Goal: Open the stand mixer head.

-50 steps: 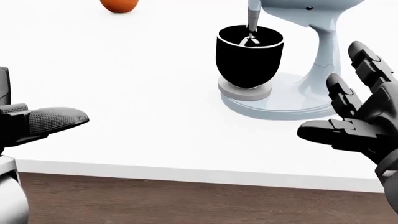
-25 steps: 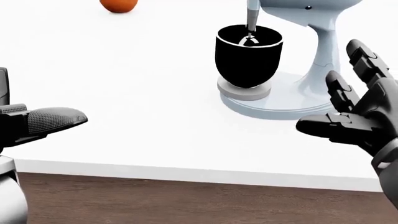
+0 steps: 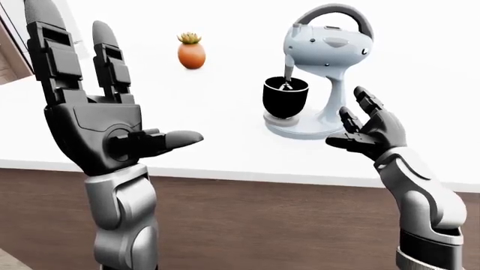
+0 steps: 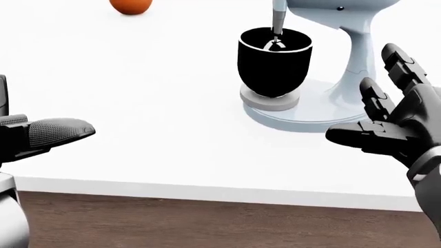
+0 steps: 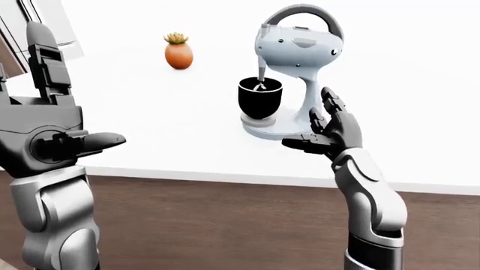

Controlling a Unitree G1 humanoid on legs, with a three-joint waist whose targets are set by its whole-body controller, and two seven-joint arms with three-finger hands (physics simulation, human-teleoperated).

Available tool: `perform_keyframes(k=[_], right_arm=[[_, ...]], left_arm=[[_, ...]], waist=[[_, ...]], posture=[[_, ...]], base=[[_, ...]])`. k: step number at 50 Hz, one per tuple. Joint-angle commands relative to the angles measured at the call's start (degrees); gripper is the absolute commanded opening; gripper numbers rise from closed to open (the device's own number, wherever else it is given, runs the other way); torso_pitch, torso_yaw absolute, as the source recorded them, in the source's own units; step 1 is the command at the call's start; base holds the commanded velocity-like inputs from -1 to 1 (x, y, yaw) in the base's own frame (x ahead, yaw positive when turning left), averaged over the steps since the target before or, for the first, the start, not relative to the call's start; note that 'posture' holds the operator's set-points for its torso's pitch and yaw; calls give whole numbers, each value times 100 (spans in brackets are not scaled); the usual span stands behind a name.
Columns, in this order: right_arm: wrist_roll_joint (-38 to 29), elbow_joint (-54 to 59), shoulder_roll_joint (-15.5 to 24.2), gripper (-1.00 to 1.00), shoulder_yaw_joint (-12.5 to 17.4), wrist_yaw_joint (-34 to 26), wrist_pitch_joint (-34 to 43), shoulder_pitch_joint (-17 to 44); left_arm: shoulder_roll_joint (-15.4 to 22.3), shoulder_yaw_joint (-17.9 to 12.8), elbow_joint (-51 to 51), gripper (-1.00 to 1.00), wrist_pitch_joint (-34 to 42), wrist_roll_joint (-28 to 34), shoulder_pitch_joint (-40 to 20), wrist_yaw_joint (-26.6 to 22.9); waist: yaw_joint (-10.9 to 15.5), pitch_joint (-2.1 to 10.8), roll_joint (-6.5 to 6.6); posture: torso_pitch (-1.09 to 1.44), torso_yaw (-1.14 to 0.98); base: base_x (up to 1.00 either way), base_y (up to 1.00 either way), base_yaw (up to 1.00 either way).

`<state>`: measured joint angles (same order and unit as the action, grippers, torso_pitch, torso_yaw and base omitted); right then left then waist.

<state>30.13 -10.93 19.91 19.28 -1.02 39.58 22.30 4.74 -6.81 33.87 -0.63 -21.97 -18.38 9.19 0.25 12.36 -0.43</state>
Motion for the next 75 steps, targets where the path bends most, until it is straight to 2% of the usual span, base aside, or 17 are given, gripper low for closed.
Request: perform_keyframes(k=[1,75], right_arm=[[4,-144,71,100,45,-35,-217,179],[-457,1665,158,100,-180,-361,-1301,687]], left_arm=[[29,-9,112,100,-78,2,-144,-28],[88,-70,73,100,-94,-19,-179,-5]], waist=[[-1,55,-9],[-2,60,3]], posture=[[-27,0],[-27,0]], base=[[0,0,0],[0,0,0]])
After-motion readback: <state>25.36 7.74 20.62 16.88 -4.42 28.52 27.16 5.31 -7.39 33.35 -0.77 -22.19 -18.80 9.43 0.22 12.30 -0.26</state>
